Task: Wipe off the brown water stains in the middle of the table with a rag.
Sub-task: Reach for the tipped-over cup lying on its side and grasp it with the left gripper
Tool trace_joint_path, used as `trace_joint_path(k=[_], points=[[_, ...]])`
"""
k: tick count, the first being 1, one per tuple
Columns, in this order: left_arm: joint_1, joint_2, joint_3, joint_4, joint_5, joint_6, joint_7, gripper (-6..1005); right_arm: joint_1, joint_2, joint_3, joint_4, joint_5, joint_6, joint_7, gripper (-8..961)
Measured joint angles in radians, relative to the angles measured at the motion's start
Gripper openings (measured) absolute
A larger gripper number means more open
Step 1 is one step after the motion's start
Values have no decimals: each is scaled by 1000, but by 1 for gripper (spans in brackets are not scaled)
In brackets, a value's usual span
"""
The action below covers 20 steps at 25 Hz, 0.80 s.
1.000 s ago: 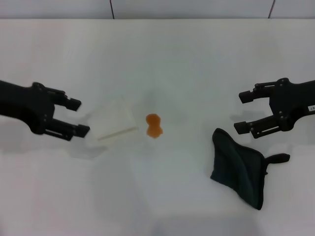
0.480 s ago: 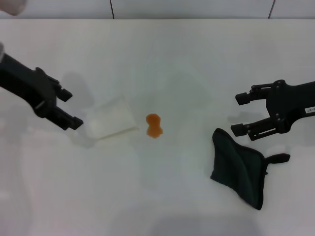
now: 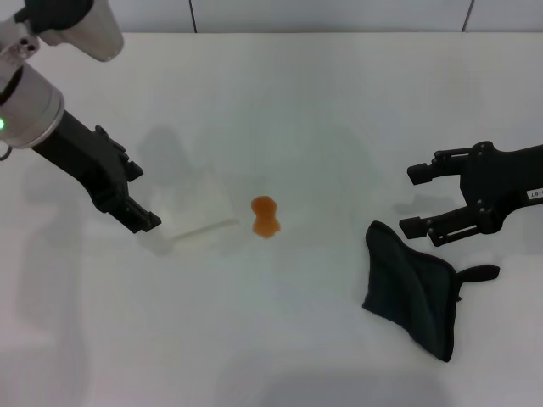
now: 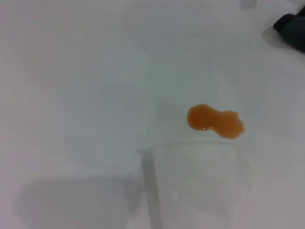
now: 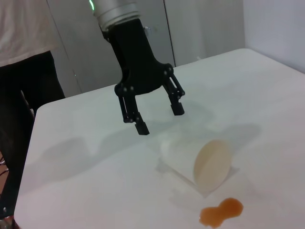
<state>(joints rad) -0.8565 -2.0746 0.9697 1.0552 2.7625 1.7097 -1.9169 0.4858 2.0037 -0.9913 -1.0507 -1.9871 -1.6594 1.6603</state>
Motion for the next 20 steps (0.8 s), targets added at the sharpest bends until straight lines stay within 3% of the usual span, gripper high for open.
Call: trace_joint_path(k=[7,20], points=[[7,-3,59,-5,-1,-61,1,870,2,2,-3,0,1,4,-3,871],[-8,-3,65,-108,-15,-155,9,869,11,6,-6,2,2,15,-2,871]])
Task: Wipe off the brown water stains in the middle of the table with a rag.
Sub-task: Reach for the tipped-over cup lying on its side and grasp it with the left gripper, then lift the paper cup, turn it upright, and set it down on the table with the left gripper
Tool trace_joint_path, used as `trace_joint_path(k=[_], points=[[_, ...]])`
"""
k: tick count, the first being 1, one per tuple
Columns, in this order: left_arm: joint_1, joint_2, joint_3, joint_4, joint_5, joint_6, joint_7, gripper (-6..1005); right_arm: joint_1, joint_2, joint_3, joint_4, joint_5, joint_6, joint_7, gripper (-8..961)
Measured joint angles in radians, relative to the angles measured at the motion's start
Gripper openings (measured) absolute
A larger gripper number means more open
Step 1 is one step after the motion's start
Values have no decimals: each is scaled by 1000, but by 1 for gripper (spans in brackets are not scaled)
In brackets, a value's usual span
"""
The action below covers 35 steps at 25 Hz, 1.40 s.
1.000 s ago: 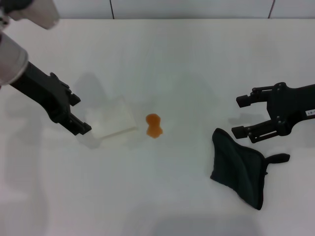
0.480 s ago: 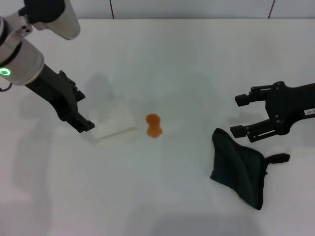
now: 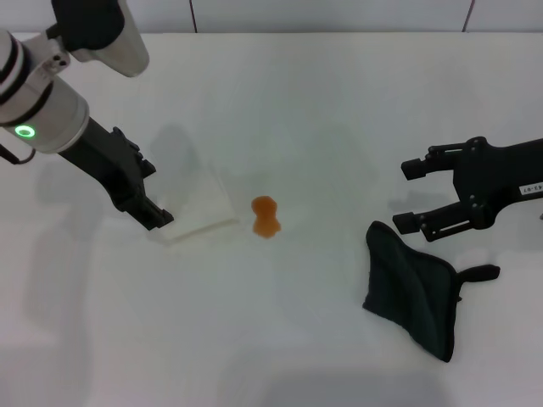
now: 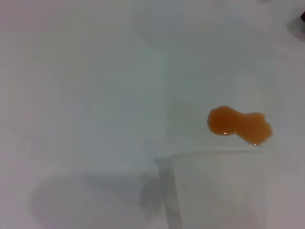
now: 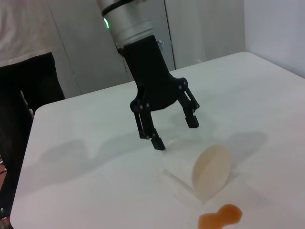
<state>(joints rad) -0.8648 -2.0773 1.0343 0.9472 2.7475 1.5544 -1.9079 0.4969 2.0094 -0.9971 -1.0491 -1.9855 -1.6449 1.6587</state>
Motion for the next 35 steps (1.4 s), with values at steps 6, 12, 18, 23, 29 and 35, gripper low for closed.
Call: trace_joint_path(k=[6,12,18,23,29,35], points=[[-22,-1,0,-36,-2,-15,-5,868,11,0,0,2,1,4,0,871],[-46,-1,2,-80,4,-23,-8,867,13,0,0,2,1,4,-2,871],[-69,-1,9,-132,23,-46,-23,866,13,0,0,2,1,4,-2,870],[-74,-1,25,-150,33,-74,-35,866,12,0,0,2,1,3,-4,870],[-66,-4,49,-154,27,-105,-35,865,11,0,-9,1,1,3,-5,870],[-71,-6,54,-181,24,-130,-27,864,11,1,-12,1,1,4,-7,870]])
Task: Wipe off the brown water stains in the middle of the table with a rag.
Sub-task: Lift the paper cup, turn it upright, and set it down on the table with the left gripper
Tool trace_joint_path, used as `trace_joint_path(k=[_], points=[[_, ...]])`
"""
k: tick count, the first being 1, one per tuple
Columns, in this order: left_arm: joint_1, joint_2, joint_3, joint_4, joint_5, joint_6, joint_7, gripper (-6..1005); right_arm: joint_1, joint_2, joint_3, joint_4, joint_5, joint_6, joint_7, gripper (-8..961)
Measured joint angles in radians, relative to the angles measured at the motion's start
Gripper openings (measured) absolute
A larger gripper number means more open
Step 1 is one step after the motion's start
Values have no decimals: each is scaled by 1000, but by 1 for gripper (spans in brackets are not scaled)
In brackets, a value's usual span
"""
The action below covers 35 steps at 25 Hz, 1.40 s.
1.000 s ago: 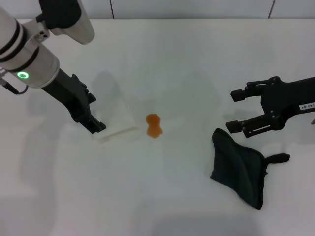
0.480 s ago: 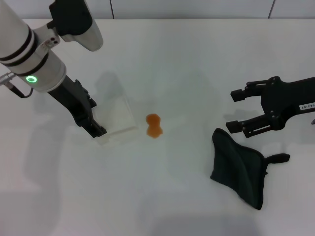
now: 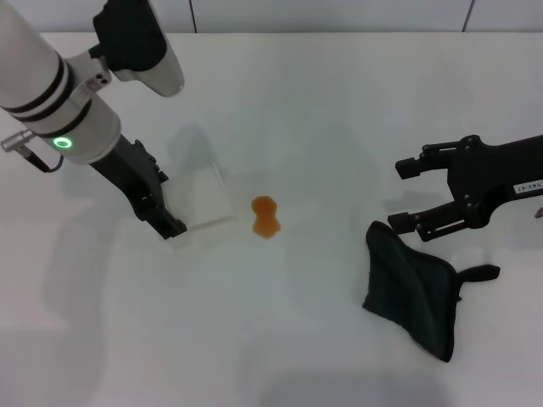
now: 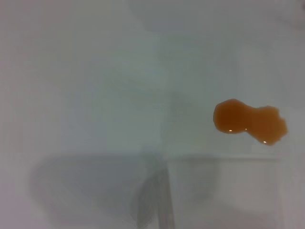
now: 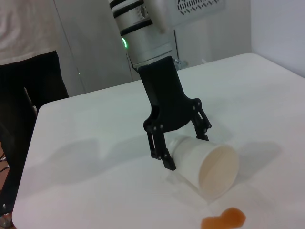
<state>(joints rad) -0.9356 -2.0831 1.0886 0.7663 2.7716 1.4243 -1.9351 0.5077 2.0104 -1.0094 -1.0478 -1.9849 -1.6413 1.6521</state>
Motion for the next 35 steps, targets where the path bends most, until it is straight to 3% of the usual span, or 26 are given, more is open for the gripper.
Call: trace_joint_path(k=[13,22,27,31,35], points=[[5,-2,78,-10,-49,-44,5,863,0,1,0,11,0,18,-2,870],[20,1,93,-24,-60,-96,20,772,0,1,0,13,0,24,-2,870],[97,5,90,96,-163,-85,53,699,1,0,4,14,0,25,-1,870],[199,6,90,222,-314,-82,103,667,3,-1,5,14,0,25,-1,870],[310,5,83,249,-528,-135,225,657,3,-1,2,14,0,26,-1,870]])
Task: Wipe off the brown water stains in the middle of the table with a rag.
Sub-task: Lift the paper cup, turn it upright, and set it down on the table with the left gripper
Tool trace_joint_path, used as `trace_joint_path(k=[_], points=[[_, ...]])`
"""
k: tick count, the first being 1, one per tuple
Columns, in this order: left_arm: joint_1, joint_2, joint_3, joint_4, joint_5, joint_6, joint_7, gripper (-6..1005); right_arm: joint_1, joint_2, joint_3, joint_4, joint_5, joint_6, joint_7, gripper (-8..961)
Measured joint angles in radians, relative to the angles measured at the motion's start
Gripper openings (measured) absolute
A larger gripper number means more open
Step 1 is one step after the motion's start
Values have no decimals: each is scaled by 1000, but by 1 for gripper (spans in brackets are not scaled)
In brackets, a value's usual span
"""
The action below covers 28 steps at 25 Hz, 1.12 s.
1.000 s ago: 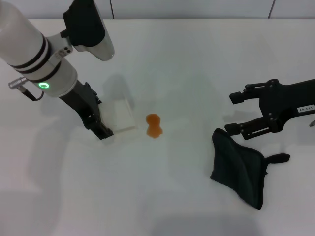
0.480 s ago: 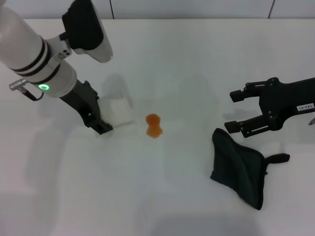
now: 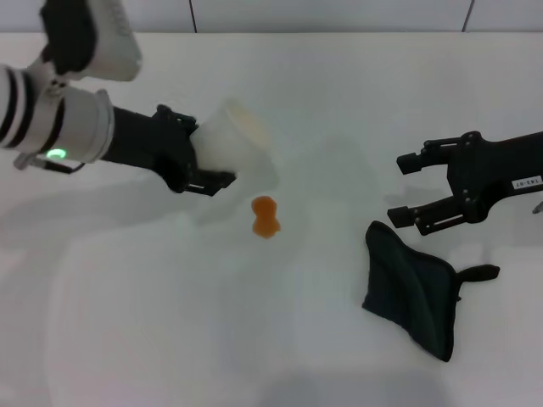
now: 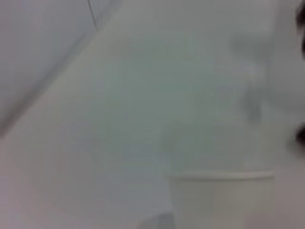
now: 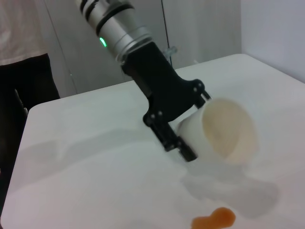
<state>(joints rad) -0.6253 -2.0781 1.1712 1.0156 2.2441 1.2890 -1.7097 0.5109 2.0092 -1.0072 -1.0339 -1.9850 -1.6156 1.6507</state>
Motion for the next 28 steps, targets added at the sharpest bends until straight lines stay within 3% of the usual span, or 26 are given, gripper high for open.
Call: trace_joint_path(k=[3,5,9,19,28], points=[[64,1,-42,-44,-153,-41,124,656,0,1,-1,0,0,1,0,870],[106,3,-109,-136,-297,-47,283,655,0,1,-2,0,0,0,0,870],[130,5,-205,-265,-396,-40,471,653,-4,2,-2,0,0,1,0,870],[151,10,-458,-583,-501,-67,849,649,-12,2,-2,9,22,-3,-13,869],[122,0,-483,-770,-603,-151,1056,649,-20,2,-2,14,27,-2,-23,869]])
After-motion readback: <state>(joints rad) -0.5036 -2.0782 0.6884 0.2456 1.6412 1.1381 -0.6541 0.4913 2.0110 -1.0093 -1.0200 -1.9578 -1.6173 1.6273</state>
